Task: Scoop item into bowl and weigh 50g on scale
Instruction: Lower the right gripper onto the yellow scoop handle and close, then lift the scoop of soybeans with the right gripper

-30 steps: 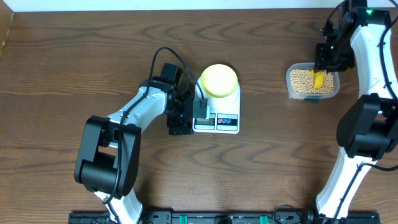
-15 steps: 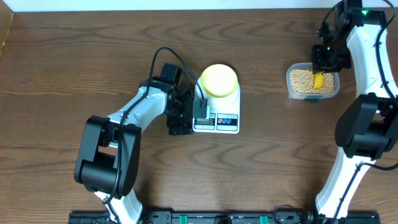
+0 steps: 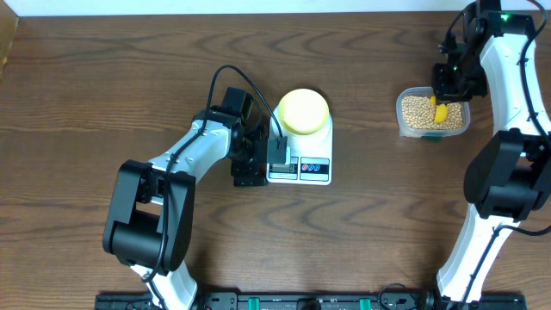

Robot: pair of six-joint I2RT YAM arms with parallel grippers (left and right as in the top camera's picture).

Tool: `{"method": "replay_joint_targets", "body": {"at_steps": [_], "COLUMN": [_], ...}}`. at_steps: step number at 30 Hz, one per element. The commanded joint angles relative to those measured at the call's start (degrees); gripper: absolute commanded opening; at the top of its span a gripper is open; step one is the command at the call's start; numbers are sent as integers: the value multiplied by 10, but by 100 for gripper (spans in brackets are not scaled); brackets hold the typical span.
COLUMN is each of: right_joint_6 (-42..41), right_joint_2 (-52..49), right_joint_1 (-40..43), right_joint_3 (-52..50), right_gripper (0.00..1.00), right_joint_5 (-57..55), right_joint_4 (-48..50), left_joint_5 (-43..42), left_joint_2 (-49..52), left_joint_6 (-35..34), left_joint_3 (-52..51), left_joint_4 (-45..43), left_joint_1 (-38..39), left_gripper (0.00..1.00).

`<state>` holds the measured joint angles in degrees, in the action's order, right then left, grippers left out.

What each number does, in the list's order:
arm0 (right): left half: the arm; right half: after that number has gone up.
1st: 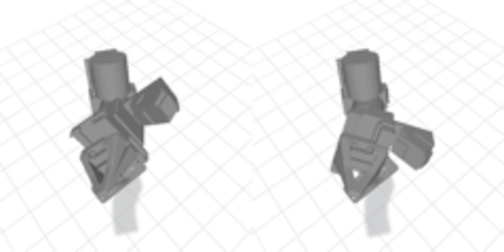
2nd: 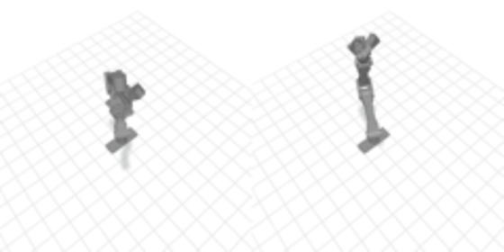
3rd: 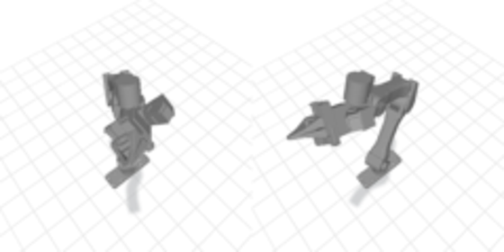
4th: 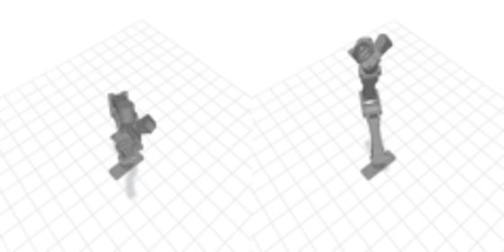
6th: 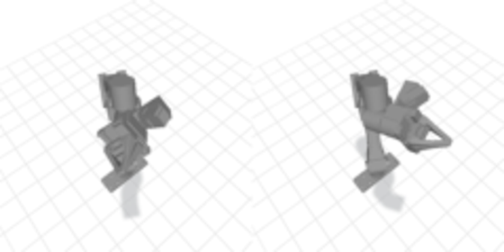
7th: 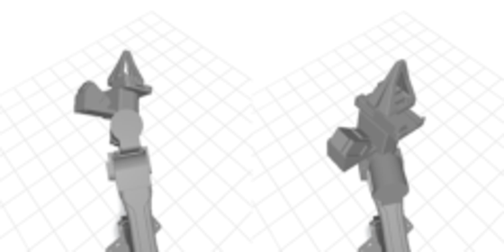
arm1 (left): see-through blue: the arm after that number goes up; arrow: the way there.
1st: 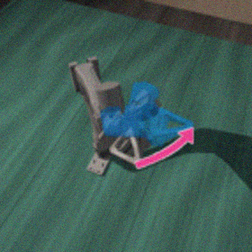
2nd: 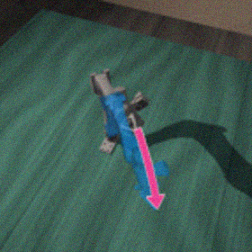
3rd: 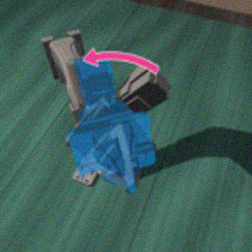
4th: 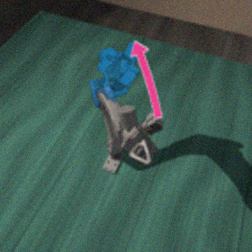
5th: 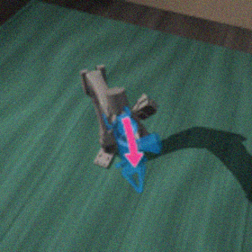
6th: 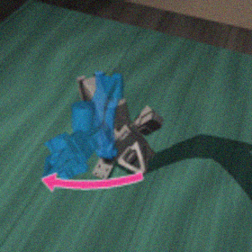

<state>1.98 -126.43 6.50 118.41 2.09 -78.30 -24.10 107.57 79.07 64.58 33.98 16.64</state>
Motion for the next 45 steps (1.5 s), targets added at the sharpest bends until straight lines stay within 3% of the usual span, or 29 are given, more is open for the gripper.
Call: {"method": "replay_joint_targets", "body": {"at_steps": [1, 4, 10, 18, 25, 45], "right_joint_6": [-1, 15, 16, 81, 117, 118], "right_joint_2": [1, 1, 1, 1, 1, 1], "right_joint_1": [-7, -8, 8, 48, 60, 93], "right_joint_3": [-3, -3, -3, -3, -3, -43], "right_gripper": [6, 1, 1, 1, 1, 1], "right_joint_5": [-7, -11, 2, 140, 149, 195], "right_joint_4": [4, 4, 7, 9, 7, 33], "left_joint_5": [-21, -21, -21, -21, -21, -20], "left_joint_2": [3, 3, 3, 3, 3, 3], "left_joint_6": [-5, -5, -5, -5, -5, -5], "left_joint_3": [-7, -7, -7, -7, -7, -7], "left_joint_4": [0, 0, 0, 0, 0, 0], "left_joint_1": [0, 0, 0, 0, 0, 0], "left_gripper": [98, 98, 98, 98, 98, 97]}}
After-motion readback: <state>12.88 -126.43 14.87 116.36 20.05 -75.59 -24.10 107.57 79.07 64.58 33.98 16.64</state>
